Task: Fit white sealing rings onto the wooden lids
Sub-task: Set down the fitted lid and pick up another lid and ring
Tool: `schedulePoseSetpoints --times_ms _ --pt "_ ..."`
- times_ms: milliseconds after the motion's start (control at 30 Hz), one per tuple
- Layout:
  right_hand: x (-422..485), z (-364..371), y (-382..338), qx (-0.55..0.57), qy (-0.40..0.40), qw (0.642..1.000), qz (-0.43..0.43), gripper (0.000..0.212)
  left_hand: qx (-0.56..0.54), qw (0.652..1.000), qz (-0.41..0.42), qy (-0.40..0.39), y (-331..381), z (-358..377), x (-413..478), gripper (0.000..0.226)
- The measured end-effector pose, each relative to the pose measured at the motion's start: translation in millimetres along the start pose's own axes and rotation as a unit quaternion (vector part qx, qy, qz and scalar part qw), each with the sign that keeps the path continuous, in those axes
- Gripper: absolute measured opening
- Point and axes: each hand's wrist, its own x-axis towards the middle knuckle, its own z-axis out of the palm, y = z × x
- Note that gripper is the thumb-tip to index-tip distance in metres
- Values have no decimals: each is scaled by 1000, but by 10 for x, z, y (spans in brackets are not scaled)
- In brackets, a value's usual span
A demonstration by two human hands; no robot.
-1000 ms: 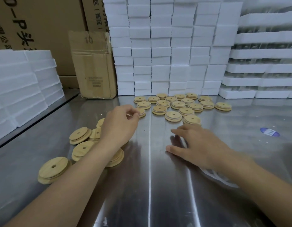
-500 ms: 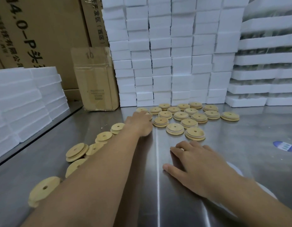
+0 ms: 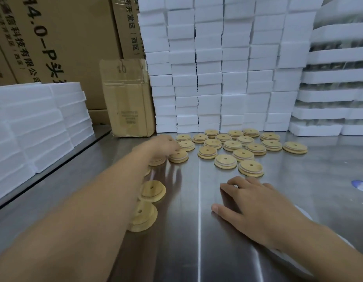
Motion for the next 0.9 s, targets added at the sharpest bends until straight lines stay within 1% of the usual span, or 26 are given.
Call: schedulePoseSetpoints --times_ms 67,100,133,167,233,333,433,500,533,567,600,667,700,733,767,833,867,900 --pt "-2 -7 2 4 -2 1000 0 85 49 998 -15 -36 -111 -84 -58 71" --pt "-2 -12 4 6 -2 1000 0 85 62 997 -20 -47 -164 -102 -75 79" --pt "-3 -15 5 7 -4 1000 0 85 70 996 -20 -49 -217 -103 -86 82" --pt "-4 -18 5 9 -5 1000 1 85 78 996 -18 -46 -267 -96 -86 81" --pt "-7 -18 7 13 -5 1000 -1 84 93 995 -14 -34 -333 -86 -91 72" --pt "-3 -9 27 18 -2 1000 -1 84 98 995 -4 -1 -357 -97 -93 46" --pt "0 -3 36 17 -2 1000 -4 89 82 995 12 56 -350 -55 -147 41" --pt "-3 -14 40 24 2 1000 -8 89 51 993 35 105 -302 -28 -258 36" --pt "-7 -28 47 29 7 1000 -10 85 23 990 50 132 -264 -15 -331 41" --pt "-5 -41 59 33 16 999 -10 80 -22 985 67 159 -210 -2 -415 46" --pt "1 -61 83 41 29 999 -9 73 -90 975 83 184 -137 15 -523 48" --pt "10 -140 156 104 54 993 10 52 -273 937 82 201 49 79 -758 41" --pt "15 -191 214 165 59 984 25 37 -373 907 65 183 139 129 -870 34" --pt "17 -251 292 224 57 972 39 23 -467 872 40 144 214 192 -989 30" --pt "15 -319 384 259 48 964 46 16 -546 832 18 95 277 262 -1097 30" --pt "-21 -445 581 270 0 962 40 11 -643 765 -25 19 346 423 -1270 36" --pt "-54 -492 659 268 -35 962 33 9 -666 745 -41 -5 367 522 -1344 35" --pt "-86 -520 718 265 -67 962 22 8 -675 736 -49 -18 375 624 -1391 34"
